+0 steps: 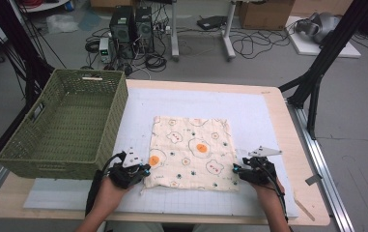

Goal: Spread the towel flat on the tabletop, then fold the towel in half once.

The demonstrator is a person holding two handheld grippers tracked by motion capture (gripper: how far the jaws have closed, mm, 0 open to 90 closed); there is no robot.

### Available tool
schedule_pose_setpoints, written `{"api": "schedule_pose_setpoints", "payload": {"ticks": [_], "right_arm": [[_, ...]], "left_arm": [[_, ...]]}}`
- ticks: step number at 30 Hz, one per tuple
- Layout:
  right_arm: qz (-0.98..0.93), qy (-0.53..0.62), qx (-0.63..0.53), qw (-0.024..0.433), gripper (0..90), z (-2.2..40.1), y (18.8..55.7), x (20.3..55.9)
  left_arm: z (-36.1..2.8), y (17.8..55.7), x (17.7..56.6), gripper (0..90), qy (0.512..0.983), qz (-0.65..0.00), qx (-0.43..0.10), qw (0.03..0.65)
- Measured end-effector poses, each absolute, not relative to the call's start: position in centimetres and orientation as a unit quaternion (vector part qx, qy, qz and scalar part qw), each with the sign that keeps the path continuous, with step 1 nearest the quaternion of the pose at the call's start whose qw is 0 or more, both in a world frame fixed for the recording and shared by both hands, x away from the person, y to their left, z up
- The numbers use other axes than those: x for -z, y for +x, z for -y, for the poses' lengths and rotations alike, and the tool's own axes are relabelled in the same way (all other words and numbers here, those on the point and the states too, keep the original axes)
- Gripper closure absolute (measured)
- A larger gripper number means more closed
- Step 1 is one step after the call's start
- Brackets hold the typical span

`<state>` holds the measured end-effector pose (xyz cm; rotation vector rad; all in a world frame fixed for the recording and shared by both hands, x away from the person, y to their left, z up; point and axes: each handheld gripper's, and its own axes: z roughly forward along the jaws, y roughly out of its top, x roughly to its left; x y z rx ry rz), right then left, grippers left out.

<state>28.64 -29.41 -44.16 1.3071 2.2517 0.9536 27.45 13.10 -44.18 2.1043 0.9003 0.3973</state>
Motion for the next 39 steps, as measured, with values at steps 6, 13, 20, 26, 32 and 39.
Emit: {"api": "schedule_pose_setpoints", "payload": {"ticks": [6,13,20,26,32,39], "right_arm": [[-0.780,0.462,-0.365,0.211,43.5,29.7,28.6,42.9],[-0.755,0.444,-0.399,0.272,17.5,30.7,28.3,41.2],[-0.755,0.423,-0.412,0.284,12.0,30.8,27.9,41.0],[-0.747,0.430,-0.424,0.278,10.8,30.9,28.3,41.0],[-0.747,0.434,-0.421,0.275,10.8,31.1,28.4,41.2],[-0.743,0.443,-0.423,0.269,10.8,31.6,28.4,41.3]], "left_arm": [[-14.4,29.1,43.3,41.0,0.767,-0.381,-0.149,0.495],[-14.5,31.0,42.2,27.8,0.727,-0.400,-0.174,0.530],[-14.6,31.0,42.4,20.6,0.721,-0.381,-0.180,0.549],[-14.7,31.0,42.5,20.7,0.720,-0.379,-0.182,0.552],[-14.7,31.0,42.5,21.9,0.721,-0.380,-0.186,0.549],[-14.5,31.6,42.3,23.6,0.719,-0.387,-0.182,0.547]]}}
